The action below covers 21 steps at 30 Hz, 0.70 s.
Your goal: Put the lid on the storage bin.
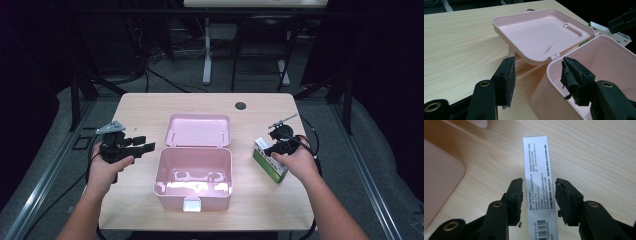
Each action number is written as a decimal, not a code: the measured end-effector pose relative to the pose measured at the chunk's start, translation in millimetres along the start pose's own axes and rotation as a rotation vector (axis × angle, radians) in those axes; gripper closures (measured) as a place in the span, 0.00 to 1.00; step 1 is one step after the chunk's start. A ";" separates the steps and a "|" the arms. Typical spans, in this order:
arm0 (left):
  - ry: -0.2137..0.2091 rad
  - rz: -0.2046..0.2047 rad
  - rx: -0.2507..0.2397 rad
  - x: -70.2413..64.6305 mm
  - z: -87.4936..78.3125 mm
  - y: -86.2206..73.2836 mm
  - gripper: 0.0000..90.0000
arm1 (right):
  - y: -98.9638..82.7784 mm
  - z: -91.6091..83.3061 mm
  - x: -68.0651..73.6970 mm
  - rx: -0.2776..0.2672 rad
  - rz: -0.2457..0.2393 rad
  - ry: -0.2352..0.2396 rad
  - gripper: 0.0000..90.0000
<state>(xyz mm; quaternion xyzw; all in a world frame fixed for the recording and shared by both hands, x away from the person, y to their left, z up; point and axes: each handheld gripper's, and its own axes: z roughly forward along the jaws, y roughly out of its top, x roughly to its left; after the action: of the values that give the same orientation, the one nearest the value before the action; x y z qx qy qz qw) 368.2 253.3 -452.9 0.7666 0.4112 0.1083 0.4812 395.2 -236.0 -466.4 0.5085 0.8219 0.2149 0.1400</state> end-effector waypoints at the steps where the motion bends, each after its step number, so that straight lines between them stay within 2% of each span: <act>1: -0.001 0.001 -0.001 0.1 -0.2 0.0 0.50 | 0.0 0.6 -0.1 0.005 0.002 0.002 0.65; 6: -0.020 -0.001 -0.004 -0.4 -2.8 1.6 0.50 | 1.0 0.6 0.1 0.038 -0.009 -0.014 0.69; 9: -0.019 -0.004 -0.013 -0.7 -2.3 1.4 0.50 | 2.1 1.7 0.0 0.074 -0.023 -0.016 0.68; 13: -0.018 -0.006 -0.014 0.4 -2.4 1.1 0.50 | 3.8 1.4 1.0 0.096 -0.040 -0.016 0.69; 21: -0.014 -0.009 -0.016 2.3 -2.5 0.3 0.50 | 0.0 -7.7 5.8 0.178 -0.081 -0.023 0.69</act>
<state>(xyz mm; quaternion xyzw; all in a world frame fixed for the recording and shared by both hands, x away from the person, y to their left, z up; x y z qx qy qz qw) 368.4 256.6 -451.9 0.7615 0.4106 0.1040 0.4906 389.2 -232.4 -459.7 0.4878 0.8559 0.1297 0.1122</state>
